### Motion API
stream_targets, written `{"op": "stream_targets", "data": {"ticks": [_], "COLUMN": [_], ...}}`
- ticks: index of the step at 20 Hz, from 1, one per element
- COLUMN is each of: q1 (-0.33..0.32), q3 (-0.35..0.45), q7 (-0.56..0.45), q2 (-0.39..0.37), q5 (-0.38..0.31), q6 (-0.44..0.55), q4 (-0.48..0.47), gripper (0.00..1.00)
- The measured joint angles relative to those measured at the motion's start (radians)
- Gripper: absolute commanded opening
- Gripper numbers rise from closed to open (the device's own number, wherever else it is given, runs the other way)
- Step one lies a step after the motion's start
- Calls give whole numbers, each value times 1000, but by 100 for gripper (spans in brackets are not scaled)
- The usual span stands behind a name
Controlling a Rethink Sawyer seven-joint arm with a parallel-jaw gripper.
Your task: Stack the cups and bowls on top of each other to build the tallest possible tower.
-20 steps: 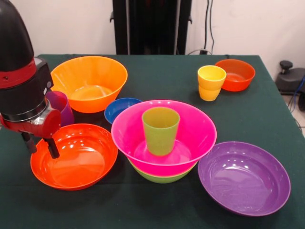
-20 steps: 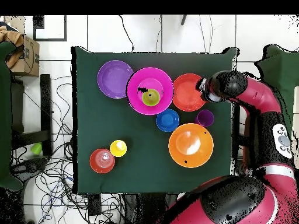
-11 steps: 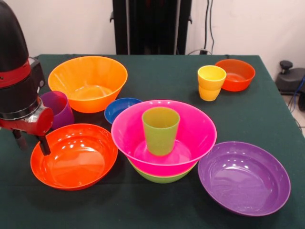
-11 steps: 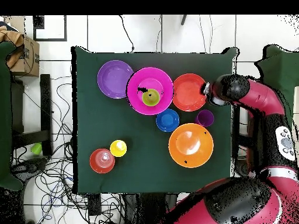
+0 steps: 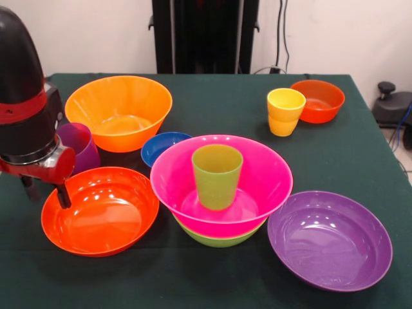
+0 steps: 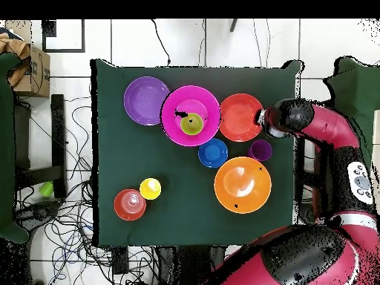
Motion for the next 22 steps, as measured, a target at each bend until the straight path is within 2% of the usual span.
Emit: {"op": "stream_targets", "data": {"ticks": [10,22], "q1": [0,0], "q3": [1,1], "q7": [0,0], "q2": [51,51], "q5": [-1,-3], "q6": [-11,-10], "q4": [1,-4], "gripper": [100,100]}}
